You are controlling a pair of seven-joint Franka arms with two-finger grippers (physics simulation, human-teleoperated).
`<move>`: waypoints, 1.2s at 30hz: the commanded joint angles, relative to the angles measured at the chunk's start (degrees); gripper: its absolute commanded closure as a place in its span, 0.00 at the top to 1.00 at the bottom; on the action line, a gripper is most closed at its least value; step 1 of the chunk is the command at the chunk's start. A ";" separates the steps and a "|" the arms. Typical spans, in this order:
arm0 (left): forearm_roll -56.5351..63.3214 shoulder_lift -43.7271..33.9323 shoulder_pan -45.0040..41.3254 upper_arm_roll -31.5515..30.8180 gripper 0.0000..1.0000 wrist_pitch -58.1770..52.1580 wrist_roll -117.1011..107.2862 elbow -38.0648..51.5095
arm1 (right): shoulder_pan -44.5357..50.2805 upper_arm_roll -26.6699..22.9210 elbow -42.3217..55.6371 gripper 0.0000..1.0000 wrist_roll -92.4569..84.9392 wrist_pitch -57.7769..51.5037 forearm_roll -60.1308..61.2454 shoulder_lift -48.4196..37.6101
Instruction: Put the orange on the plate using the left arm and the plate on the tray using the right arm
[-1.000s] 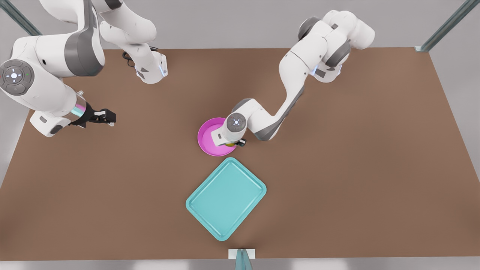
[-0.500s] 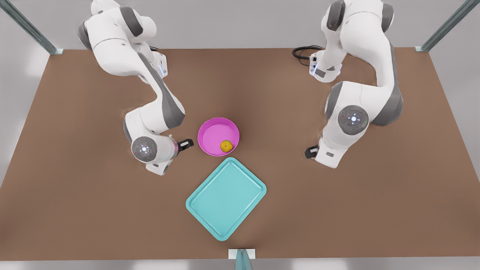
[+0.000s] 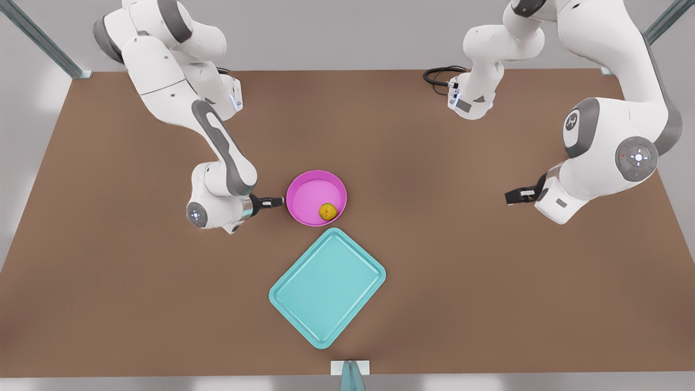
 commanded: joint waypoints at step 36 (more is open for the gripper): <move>0.23 -0.46 -0.33 -0.11 1.00 -0.06 15.70 -0.49 | -0.94 5.78 -1.06 0.44 -16.00 8.17 9.44 8.09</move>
